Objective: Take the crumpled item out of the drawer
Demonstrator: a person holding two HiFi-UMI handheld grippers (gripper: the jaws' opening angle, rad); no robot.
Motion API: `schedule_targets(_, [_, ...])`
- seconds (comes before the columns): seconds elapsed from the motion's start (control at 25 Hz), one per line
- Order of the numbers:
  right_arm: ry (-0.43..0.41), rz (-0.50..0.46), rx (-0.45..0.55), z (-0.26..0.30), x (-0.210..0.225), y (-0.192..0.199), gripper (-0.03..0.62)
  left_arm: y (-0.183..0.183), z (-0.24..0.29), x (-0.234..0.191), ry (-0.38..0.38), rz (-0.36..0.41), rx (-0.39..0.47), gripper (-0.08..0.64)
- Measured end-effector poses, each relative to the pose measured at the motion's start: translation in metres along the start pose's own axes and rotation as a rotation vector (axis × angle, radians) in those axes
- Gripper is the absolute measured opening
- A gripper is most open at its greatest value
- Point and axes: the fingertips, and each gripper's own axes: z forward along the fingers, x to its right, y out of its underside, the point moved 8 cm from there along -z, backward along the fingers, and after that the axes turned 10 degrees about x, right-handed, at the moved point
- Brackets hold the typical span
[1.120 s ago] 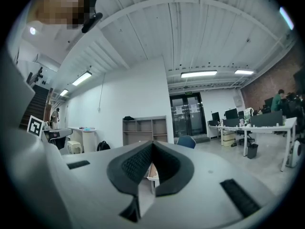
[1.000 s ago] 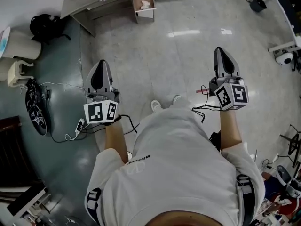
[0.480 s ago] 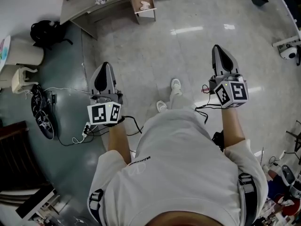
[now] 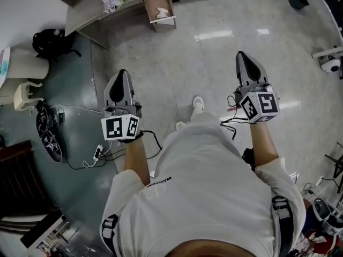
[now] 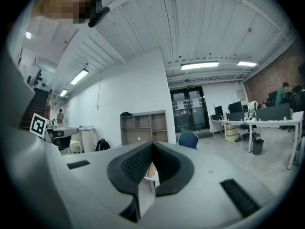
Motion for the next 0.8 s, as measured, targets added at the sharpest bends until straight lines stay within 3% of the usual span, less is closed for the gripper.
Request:
schedule_targets(0.36, [-0.049,0.034,0.006,0.059,0.060,-0.002,0.002,0.006,0.079,0.018,-0.025,0.023,0.017,0.000])
schedule_targets(0.8, [-0.075,0.086,-0.039,0.097,0.095,0.023,0.002,0.022,0.126,0.030,-0.041,0.015,-0.001,0.000])
